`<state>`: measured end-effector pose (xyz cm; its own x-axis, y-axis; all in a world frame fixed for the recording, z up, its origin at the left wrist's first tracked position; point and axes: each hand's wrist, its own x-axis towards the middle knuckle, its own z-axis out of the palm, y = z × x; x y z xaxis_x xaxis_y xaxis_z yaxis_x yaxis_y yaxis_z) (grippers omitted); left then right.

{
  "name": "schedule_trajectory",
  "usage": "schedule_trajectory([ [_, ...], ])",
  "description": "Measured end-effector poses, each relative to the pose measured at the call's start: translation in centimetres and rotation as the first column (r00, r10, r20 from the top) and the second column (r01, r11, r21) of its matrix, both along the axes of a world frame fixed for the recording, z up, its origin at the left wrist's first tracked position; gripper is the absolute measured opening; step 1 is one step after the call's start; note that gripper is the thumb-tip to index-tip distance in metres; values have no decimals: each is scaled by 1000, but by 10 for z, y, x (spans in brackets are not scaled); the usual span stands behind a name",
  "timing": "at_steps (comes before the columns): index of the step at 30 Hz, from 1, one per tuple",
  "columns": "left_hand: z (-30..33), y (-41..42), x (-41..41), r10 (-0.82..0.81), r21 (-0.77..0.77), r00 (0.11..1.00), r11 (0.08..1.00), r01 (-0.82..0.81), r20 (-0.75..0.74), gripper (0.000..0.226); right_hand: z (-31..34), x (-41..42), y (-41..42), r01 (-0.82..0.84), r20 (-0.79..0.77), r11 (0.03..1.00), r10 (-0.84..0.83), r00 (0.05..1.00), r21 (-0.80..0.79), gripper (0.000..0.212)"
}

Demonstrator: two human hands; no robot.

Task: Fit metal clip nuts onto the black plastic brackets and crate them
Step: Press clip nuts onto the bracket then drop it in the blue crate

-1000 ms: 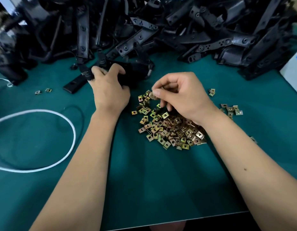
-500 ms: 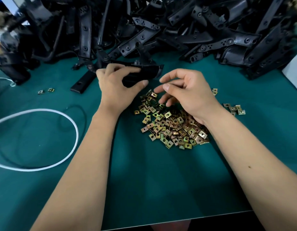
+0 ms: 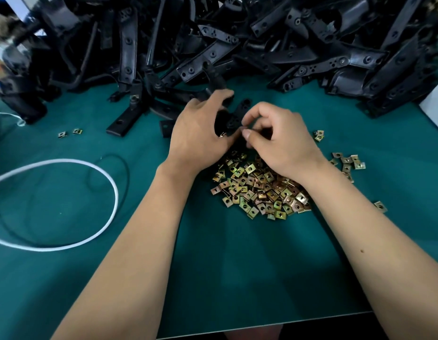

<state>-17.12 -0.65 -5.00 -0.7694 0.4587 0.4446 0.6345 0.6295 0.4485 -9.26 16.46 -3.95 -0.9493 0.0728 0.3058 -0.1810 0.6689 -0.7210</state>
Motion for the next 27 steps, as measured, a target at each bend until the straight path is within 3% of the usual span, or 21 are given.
schedule_trajectory([
  [5, 3, 3, 0, 117, -47, 984, 991, -125, -136, 57, 1, 2, -1, 60, -4, 981, -60, 998, 182, 43],
  [11, 6, -11, -3, 214, 129, 974, 970, -204, -72, 49, 5, 2, 2, -51, 139, 913, -6, 990, 404, 23],
  [17, 5, -7, 1, 107, 92, 994, 990, -103, -30, 61, 7, 2, -1, -134, 196, 939, 73, 978, 316, 12],
  [20, 4, -2, 4, 88, 7, 996, 996, -88, -26, 85, 7, 3, -2, -163, 218, 948, 104, 970, 274, 17],
  [23, 4, -1, 4, 76, -24, 997, 997, -77, -17, 108, 6, 3, -2, -137, 166, 957, 96, 981, 256, 11],
  [27, 8, -4, 4, 54, -58, 998, 997, -55, -24, 117, 7, 3, 0, -91, 94, 962, 69, 993, 258, 9],
])
